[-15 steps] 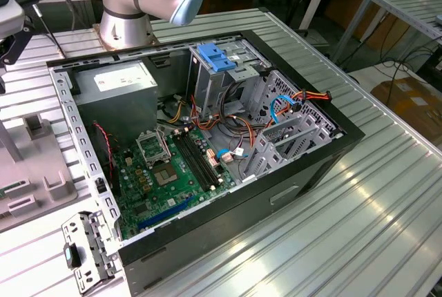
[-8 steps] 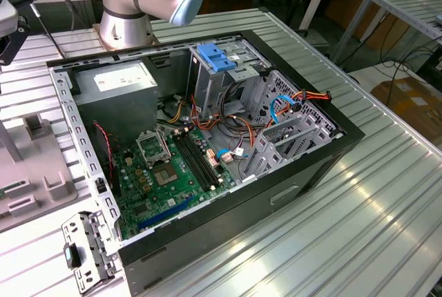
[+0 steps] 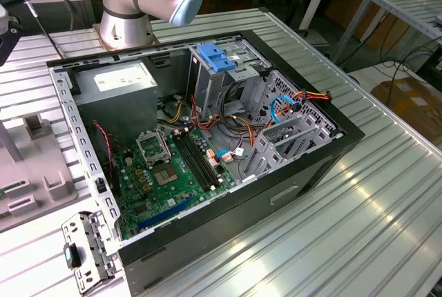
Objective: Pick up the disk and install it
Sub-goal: 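Reach for the disk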
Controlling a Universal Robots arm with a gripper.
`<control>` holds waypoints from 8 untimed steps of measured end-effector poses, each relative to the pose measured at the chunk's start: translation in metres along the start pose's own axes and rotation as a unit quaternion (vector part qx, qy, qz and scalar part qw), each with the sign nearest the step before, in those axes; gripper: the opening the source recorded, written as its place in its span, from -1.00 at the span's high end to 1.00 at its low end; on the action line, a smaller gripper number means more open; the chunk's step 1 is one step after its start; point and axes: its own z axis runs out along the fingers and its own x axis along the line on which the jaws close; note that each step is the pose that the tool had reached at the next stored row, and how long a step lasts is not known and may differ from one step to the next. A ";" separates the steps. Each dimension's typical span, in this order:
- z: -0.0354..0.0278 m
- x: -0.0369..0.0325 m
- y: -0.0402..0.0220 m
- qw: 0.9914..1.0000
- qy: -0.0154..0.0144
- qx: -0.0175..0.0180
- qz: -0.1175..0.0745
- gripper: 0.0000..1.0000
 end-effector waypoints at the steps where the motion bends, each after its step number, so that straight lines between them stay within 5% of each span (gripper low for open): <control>1: 0.0000 0.0005 0.0000 1.000 0.000 0.000 0.000 0.79; 8: -0.0002 0.0054 -0.0004 1.000 0.000 0.000 0.000 0.79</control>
